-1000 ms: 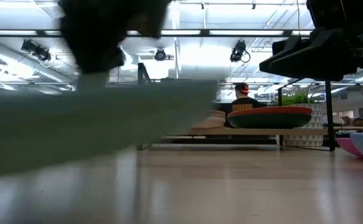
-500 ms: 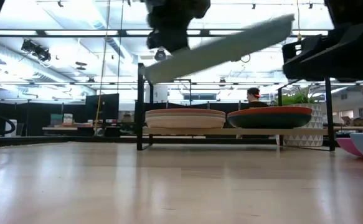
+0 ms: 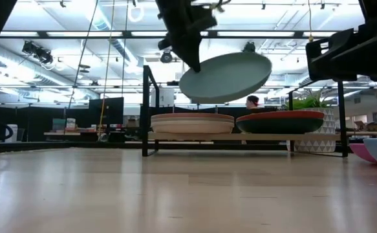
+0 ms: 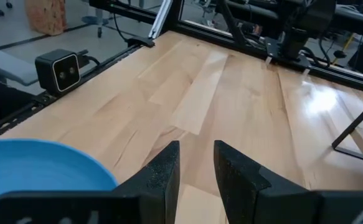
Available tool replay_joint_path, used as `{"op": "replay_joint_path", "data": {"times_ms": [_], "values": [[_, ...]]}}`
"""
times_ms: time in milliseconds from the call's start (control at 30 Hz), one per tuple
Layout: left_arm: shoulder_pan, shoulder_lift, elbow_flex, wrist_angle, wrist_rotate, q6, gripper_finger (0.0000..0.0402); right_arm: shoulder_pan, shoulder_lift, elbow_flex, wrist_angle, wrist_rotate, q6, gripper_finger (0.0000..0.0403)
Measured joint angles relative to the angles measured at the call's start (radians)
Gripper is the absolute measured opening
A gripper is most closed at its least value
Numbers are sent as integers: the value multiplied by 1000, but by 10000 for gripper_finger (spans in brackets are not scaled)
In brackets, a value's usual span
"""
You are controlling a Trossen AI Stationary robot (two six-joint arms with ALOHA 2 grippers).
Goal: Place and stack plates onto a shelf
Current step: Stack the light blue plate on top of the brown plate on the shelf
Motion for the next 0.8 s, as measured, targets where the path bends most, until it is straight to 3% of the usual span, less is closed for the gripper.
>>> {"op": "replay_joint_path", "data": {"times_ms": [233, 567, 800], "values": [[97, 1, 30, -11, 66, 20, 18, 14, 0, 0, -3, 37, -2, 104], [129, 5, 47, -188, 68, 72, 18, 14, 0, 0, -6, 37, -20, 104], [129, 21, 47, -207, 70, 76, 18, 14, 0, 0, -5, 37, -23, 104]]}}
